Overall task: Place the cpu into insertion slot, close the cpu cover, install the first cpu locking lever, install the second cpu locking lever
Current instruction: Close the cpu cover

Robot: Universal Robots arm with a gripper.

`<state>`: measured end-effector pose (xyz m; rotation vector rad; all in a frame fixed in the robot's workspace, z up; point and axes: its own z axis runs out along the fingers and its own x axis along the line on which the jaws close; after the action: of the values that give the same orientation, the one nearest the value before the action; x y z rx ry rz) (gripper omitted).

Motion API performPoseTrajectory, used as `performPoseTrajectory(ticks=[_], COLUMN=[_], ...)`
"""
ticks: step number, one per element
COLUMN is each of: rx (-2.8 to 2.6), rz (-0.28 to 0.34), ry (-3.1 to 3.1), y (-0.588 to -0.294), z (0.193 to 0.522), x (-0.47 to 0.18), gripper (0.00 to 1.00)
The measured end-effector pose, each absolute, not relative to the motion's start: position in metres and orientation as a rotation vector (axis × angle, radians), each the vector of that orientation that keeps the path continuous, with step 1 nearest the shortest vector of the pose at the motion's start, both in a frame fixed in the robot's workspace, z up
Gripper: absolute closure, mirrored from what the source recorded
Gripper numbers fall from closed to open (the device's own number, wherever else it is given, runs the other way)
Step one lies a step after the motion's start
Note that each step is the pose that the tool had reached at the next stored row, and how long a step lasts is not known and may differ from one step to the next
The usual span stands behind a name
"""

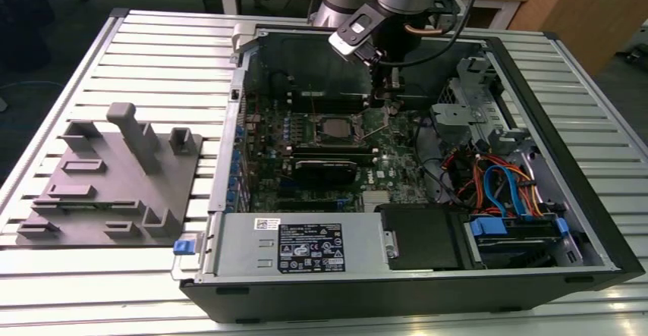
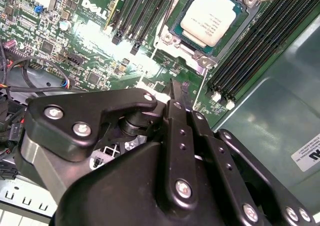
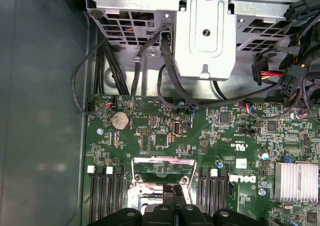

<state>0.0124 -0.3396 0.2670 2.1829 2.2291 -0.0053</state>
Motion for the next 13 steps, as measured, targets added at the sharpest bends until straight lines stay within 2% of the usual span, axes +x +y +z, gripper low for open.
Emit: performPoseTrajectory(ticks=[13], rx=[2.183], rz=[-0.005], ry=[2.229], y=[-0.3396], z=[0.267], x=[0.0185], gripper=[0.9])
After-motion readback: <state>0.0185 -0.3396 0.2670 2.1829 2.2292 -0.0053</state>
